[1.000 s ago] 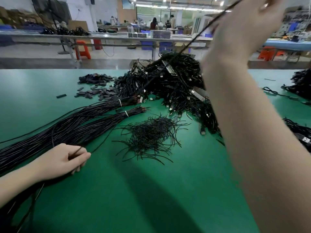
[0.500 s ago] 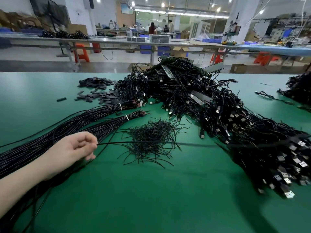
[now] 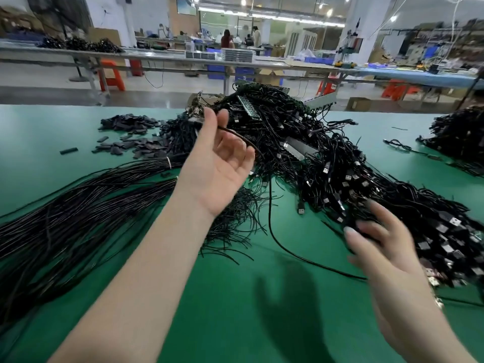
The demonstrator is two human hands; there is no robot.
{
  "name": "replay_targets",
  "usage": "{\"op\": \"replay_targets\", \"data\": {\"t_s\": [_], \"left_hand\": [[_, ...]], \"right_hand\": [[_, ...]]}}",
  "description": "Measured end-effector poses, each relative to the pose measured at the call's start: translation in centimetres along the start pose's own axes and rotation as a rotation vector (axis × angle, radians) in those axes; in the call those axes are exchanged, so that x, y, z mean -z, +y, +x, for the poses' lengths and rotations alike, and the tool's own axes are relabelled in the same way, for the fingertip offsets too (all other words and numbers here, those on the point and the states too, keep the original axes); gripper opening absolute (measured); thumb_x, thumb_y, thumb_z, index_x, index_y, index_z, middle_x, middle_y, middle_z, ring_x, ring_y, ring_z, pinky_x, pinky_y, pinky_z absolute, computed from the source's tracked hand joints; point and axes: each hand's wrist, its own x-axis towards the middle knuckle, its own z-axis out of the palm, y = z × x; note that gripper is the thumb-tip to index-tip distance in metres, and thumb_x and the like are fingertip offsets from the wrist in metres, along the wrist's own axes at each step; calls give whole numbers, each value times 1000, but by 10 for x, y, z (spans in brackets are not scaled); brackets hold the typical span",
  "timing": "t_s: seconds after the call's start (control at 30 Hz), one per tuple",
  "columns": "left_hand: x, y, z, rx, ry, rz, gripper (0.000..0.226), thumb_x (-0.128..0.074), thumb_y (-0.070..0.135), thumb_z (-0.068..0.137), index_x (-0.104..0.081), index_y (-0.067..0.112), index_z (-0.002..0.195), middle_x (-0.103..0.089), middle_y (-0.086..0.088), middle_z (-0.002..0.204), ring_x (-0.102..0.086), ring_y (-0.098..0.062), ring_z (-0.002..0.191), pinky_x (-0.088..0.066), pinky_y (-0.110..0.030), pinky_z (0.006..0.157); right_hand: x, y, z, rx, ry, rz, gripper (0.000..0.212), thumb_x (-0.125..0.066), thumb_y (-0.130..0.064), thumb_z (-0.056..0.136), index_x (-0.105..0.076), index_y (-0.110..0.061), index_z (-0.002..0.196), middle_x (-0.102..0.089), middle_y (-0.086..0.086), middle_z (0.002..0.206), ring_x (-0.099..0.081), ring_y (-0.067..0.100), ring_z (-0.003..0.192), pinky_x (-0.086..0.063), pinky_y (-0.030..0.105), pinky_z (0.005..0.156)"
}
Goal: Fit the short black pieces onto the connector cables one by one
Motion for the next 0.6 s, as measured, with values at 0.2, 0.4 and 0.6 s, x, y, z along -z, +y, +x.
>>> {"op": "replay_targets", "data": {"t_s": [0.2, 0.4, 0.6], "left_hand": [[7, -23, 2, -74, 16, 435, 47, -46, 57, 93, -80, 27, 77, -74, 7, 90, -69, -10, 85, -55, -26, 77], [25, -16, 9, -111, 30, 561, 48, -42, 57, 95, -79, 30, 79, -76, 2, 95, -73, -14, 86, -55, -24, 60], [31, -11, 11, -130, -18, 768, 43, -44, 51, 98, -78, 31, 80, -77, 2, 96, -72, -10, 83, -53, -25, 66]], "right_hand": [[-87, -39, 42, 233, -378, -299, 29, -53, -33, 96, -58, -28, 124, -64, -17, 115, -57, -5, 105, -45, 26, 98], [-132, -29, 47, 108, -635, -161, 21, -54, -29, 97, -68, -16, 88, -67, -4, 71, -64, 11, 64, -58, 44, 77], [-143, -13, 48, 185, -608, -140, 22, -55, -25, 97, -66, -13, 83, -59, -5, 61, -49, 9, 57, -45, 30, 59]]}}
